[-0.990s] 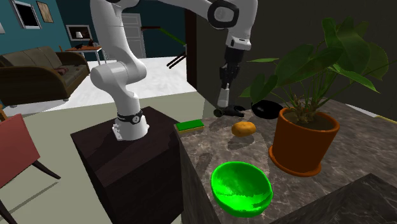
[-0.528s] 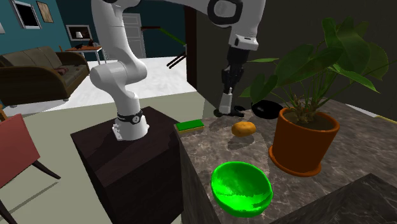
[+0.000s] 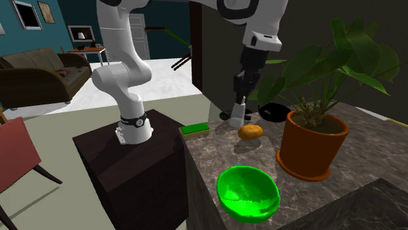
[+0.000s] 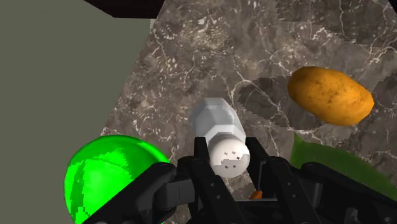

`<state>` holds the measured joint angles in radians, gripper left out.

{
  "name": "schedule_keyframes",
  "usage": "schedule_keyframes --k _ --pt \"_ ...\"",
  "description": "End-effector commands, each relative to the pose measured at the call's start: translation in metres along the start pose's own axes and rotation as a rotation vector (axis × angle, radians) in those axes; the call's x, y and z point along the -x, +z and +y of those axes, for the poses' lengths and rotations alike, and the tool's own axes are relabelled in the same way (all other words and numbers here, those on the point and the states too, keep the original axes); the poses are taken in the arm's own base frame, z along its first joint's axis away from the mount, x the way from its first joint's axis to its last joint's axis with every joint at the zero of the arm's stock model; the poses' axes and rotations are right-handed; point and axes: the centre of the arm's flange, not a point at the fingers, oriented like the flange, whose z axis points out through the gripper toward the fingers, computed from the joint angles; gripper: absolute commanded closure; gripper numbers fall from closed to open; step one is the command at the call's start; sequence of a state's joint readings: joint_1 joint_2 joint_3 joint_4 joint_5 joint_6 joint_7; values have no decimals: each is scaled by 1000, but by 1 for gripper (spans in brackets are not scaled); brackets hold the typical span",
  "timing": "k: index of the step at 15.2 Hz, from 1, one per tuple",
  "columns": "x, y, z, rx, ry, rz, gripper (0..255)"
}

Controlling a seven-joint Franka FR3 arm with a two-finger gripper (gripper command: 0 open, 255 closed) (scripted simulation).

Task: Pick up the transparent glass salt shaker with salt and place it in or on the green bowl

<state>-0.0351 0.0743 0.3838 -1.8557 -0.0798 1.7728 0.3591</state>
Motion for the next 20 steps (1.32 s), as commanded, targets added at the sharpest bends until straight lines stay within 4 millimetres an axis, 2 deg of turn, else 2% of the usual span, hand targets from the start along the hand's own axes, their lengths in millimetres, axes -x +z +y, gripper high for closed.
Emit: schedule_keyframes --k 1,14,20 --pt "-17 -4 24 0 -1 0 255" --pt "-127 -24 150 0 -1 0 255" --pt "-131 7 147 0 -1 0 255"
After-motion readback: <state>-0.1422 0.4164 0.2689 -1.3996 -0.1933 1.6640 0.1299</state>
